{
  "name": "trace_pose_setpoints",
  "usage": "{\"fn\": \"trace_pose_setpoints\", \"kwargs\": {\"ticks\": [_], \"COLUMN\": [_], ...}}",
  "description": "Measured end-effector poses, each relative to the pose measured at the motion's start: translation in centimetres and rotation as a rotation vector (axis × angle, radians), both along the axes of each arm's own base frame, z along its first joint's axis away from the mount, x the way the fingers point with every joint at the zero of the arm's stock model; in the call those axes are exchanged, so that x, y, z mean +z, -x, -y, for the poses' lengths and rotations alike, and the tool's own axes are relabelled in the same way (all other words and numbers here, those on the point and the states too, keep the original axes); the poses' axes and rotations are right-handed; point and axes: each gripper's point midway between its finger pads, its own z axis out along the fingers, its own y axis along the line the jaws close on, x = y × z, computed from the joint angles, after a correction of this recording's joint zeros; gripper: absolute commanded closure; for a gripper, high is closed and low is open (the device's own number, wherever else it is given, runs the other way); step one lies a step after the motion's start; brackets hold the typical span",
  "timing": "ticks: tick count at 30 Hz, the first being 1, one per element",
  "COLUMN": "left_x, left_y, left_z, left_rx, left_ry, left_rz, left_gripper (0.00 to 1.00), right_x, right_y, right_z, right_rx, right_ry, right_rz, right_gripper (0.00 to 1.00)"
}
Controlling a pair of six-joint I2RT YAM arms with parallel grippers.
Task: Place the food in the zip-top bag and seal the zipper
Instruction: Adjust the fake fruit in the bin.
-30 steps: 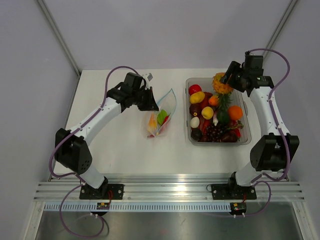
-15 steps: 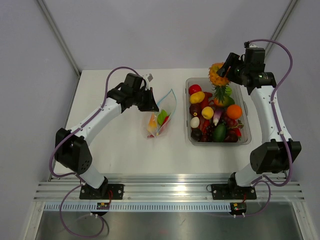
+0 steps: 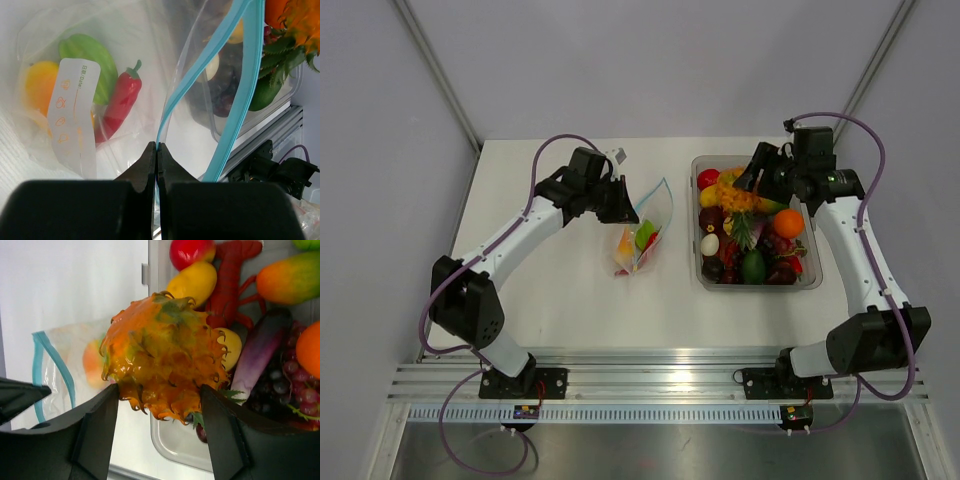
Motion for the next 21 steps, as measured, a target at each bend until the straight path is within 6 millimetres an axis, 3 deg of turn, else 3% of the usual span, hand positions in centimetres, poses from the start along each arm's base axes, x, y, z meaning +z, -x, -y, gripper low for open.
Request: {"fn": "trace_pose_setpoints", "kwargs": {"ticks": [5, 6, 7, 10, 12, 14, 18, 21], "left_x": [-0.4, -0.4, -0.4, -0.4, -0.4, -0.4, -0.5, -0.5], "left_y": [0.2, 0.2, 0.2, 0.2, 0.3, 0.3, 0.6, 0.6], "left_z": [-0.1, -0.1, 0.0, 0.1, 0.1, 0.2, 0.2, 0.3], "left_rx": [0.005, 0.005, 0.004, 0.002, 0.0, -0.001, -0.004, -0.007], "left_ry": [-0.002, -0.001, -0.001, -0.001, -0.001, -0.001, -0.002, -0.001], "left_rz": [-0.013, -0.013, -0.013, -0.011, -0.011, -0.012, -0.013, -0.011], "left_gripper": [1.0, 1.0, 1.0, 1.0, 1.0, 1.0, 1.0, 1.0], "right_x": [-2.7, -3.3, -3.9, -6.3, -7.5, -7.5, -6.5, -5.8], "right_y": [0.3, -0.1, -0.7, -2.6, -3.4, -3.8, -2.9, -1.0], "right_z": [-0.2, -0.2, -0.2, -0.4, -0.5, -0.5, 0.0, 0.3], "right_rx": [0.029, 0.033, 0.036, 0.043, 0.048, 0.048, 0.042, 0.034], "right_ry": [0.029, 0.036, 0.041, 0.056, 0.058, 0.064, 0.08, 0.086], "right_rz": [-0.109, -0.134, -0.158, -0.224, -0.254, -0.244, -0.22, -0.191], "right_gripper": [0.54, 0.48, 0.35, 0.2, 0.17, 0.15, 0.15, 0.14]}}
